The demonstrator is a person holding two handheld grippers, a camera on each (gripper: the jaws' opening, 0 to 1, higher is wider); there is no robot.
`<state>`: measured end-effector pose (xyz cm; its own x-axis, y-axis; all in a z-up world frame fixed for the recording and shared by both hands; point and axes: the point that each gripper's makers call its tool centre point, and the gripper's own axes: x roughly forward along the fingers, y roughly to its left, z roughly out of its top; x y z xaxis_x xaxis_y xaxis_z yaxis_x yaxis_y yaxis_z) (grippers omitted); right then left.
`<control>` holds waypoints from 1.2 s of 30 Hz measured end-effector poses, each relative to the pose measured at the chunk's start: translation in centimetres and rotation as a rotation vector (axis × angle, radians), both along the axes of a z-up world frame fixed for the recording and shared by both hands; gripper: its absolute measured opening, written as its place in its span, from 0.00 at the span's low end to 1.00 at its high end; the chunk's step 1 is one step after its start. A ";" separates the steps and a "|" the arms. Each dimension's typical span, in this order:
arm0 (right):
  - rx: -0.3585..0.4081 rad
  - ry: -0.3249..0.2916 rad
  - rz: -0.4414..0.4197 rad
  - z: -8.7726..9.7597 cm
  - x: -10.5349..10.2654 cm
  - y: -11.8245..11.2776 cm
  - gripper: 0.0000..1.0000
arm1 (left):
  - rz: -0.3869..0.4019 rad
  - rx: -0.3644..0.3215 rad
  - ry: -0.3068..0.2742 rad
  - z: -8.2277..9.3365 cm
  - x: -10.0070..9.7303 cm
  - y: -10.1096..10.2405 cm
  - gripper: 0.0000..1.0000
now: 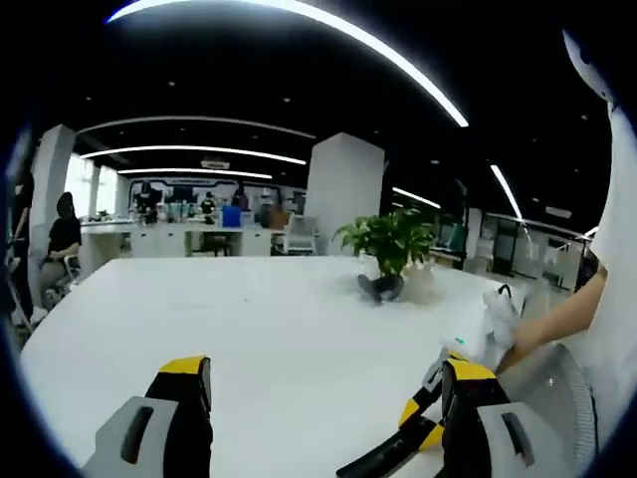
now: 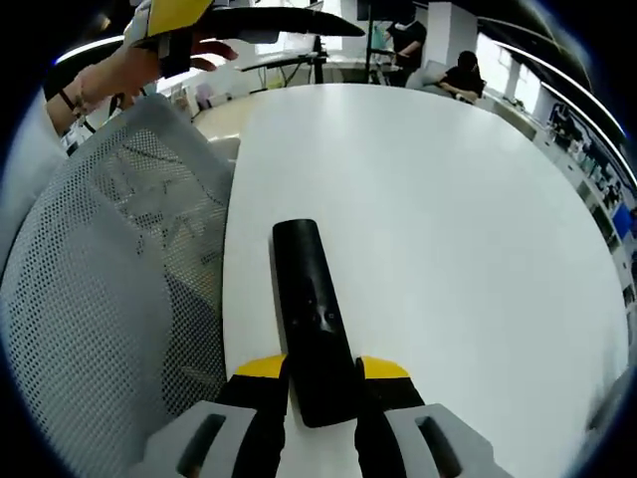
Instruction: Press the specified remote control buttons in sequence, fully releasing each button before pressing the next.
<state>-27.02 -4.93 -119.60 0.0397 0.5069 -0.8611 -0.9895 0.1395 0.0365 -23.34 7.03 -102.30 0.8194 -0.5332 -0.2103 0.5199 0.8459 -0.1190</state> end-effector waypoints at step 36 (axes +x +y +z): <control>-0.116 -0.028 -0.042 0.2 12.7 -3.8 0.23 | 0.172 0.061 0.021 -0.6 -0.4 4.4 1.00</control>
